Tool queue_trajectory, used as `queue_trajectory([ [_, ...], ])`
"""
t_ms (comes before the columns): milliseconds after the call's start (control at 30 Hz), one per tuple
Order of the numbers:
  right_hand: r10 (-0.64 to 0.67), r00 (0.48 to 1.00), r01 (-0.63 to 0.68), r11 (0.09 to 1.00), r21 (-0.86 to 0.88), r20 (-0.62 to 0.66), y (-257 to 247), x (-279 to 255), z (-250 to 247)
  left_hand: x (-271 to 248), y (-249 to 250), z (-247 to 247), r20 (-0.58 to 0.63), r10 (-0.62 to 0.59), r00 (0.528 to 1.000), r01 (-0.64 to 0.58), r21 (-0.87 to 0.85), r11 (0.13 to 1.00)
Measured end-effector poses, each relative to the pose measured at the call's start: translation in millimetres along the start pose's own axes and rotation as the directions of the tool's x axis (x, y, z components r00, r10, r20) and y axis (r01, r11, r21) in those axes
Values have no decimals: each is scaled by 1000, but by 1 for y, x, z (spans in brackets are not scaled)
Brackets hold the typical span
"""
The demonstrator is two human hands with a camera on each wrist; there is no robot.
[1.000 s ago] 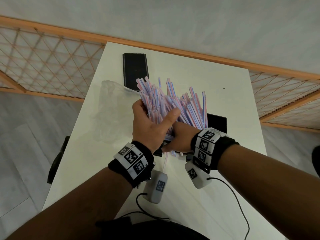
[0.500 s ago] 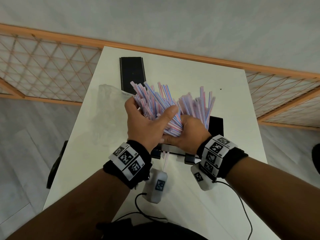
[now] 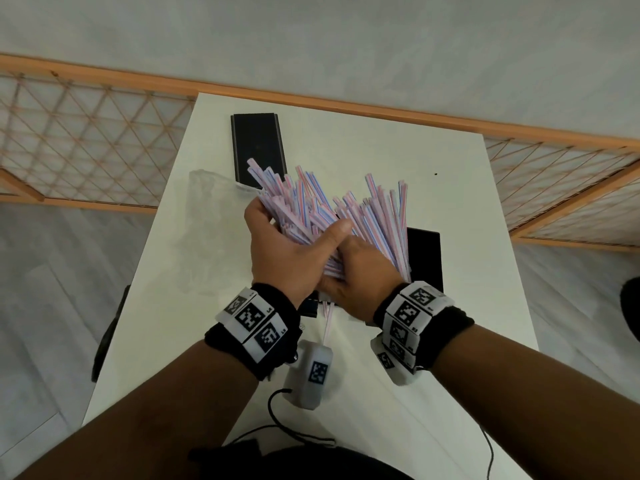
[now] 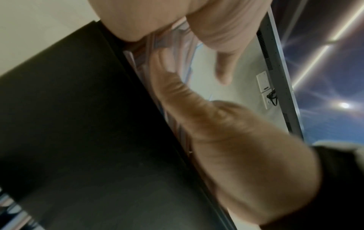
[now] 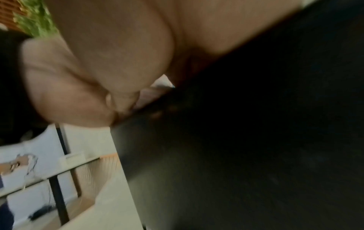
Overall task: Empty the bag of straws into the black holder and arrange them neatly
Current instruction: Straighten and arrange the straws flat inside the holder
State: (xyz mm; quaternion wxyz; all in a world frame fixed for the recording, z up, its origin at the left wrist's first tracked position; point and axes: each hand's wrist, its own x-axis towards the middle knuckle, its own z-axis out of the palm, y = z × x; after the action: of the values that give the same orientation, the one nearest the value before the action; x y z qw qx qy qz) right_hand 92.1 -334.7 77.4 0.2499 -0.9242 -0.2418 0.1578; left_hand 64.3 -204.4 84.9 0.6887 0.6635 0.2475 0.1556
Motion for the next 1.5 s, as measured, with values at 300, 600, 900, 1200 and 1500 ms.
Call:
queue_trajectory([
  [300, 398, 910, -411, 902, -129, -120, 32, -32, -78, 3, -7, -3, -28, 4, 1000, -3, 35, 999],
  [600, 165, 973, -162, 986, 35, -161, 37, -32, -55, 1, -2, -3, -28, 34, 999, -39, -188, 981],
  [900, 82, 988, -68, 992, -108, 129, 27, -16, -27, 0, -4, -2, 3, 84, 996, -82, -180, 980],
  [1200, 144, 963, -124, 987, -101, 227, 21, -9, -29, 2, 0, -6, -25, 37, 999, -42, -262, 964],
  [1500, 192, 890, -168, 981, -94, 413, 11, 16, -28, -1, -1, -9, 24, 57, 998, -49, -250, 967],
])
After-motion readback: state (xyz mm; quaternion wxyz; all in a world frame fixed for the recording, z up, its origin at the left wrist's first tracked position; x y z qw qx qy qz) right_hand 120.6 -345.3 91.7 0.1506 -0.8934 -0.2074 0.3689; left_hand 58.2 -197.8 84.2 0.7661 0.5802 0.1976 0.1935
